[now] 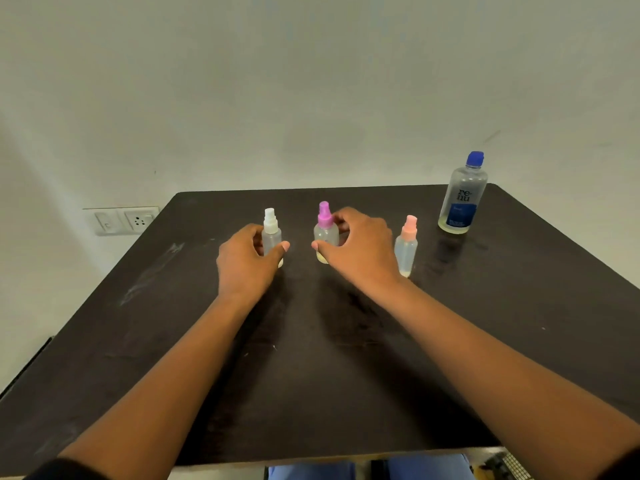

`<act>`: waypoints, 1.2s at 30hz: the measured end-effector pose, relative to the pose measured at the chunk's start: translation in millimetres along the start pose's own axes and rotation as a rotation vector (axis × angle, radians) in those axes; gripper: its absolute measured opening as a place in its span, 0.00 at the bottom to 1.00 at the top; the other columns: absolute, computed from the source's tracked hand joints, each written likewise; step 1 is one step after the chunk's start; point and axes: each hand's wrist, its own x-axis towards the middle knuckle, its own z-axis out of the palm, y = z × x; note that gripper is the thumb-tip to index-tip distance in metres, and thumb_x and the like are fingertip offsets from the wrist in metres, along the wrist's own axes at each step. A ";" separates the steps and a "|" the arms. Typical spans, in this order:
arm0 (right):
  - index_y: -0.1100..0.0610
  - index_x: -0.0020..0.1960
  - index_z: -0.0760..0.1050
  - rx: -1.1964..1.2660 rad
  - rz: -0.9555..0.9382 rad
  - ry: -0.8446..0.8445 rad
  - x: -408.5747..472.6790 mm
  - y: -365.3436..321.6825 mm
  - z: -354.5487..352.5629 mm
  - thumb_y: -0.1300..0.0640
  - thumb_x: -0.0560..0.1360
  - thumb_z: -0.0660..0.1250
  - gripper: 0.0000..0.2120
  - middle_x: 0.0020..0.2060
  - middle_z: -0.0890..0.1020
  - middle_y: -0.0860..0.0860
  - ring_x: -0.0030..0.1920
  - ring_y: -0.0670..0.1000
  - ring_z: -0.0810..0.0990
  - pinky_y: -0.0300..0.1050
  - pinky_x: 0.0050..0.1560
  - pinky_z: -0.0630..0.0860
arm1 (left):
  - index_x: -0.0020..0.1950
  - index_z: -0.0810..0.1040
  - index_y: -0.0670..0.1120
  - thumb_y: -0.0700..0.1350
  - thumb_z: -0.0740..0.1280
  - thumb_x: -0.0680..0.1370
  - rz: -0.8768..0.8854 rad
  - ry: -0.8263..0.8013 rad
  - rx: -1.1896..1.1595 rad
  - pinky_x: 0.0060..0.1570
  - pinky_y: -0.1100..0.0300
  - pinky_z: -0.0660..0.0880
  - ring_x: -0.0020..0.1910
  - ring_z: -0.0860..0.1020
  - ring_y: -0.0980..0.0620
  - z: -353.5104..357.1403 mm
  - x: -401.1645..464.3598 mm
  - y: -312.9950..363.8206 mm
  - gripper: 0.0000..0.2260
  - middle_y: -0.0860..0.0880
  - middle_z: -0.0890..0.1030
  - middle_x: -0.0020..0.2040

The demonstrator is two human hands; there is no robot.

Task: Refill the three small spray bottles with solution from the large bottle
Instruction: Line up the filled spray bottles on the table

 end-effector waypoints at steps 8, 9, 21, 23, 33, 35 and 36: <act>0.54 0.54 0.82 0.074 0.089 -0.026 76.4 -12.1 71.2 0.42 0.73 0.80 0.19 0.47 0.86 0.49 0.50 0.53 0.83 0.44 0.46 0.72 | 0.67 0.82 0.44 0.48 0.78 0.78 -0.109 0.000 0.030 0.58 0.56 0.75 0.58 0.82 0.47 1.5 79.5 -24.5 0.19 0.46 0.85 0.62; 0.54 0.55 0.82 0.073 0.095 -0.025 86.0 -12.7 79.4 0.42 0.73 0.80 0.20 0.48 0.86 0.50 0.51 0.54 0.83 0.44 0.47 0.72 | 0.67 0.82 0.44 0.48 0.78 0.78 -0.122 0.008 0.030 0.58 0.56 0.74 0.59 0.83 0.47 3.1 89.2 -28.0 0.19 0.45 0.85 0.63; 0.58 0.61 0.73 0.036 0.123 0.000 158.8 -14.3 154.8 0.42 0.75 0.78 0.26 0.52 0.83 0.55 0.54 0.59 0.83 0.47 0.45 0.70 | 0.66 0.81 0.44 0.47 0.76 0.79 -0.134 0.021 0.062 0.64 0.49 0.77 0.62 0.82 0.44 24.8 175.8 -58.9 0.17 0.44 0.85 0.63; 0.58 0.62 0.71 0.039 0.109 0.014 161.7 -14.1 161.5 0.44 0.76 0.78 0.26 0.53 0.83 0.55 0.54 0.60 0.83 0.47 0.45 0.70 | 0.66 0.80 0.44 0.47 0.76 0.79 -0.132 0.009 0.066 0.65 0.49 0.78 0.63 0.82 0.44 29.0 178.3 -62.0 0.17 0.44 0.84 0.63; 0.58 0.63 0.68 0.020 0.083 -0.041 155.9 -15.0 160.6 0.46 0.75 0.79 0.28 0.53 0.81 0.57 0.53 0.61 0.81 0.49 0.44 0.70 | 0.65 0.81 0.44 0.47 0.75 0.80 -0.176 -0.068 0.105 0.64 0.47 0.78 0.62 0.82 0.41 30.3 173.3 -56.3 0.16 0.43 0.84 0.62; 0.58 0.63 0.68 0.022 0.083 -0.052 149.3 -16.9 153.3 0.48 0.74 0.80 0.28 0.54 0.80 0.58 0.54 0.61 0.81 0.49 0.45 0.72 | 0.66 0.80 0.43 0.47 0.76 0.79 -0.191 -0.116 0.135 0.64 0.47 0.78 0.63 0.81 0.40 25.1 168.9 -50.8 0.18 0.42 0.84 0.63; 0.58 0.64 0.68 0.029 0.079 -0.045 143.6 -18.2 147.6 0.49 0.75 0.79 0.27 0.55 0.80 0.58 0.55 0.61 0.81 0.50 0.46 0.73 | 0.67 0.78 0.43 0.48 0.76 0.78 -0.197 -0.129 0.150 0.65 0.47 0.78 0.64 0.81 0.40 22.2 164.8 -47.2 0.20 0.42 0.83 0.64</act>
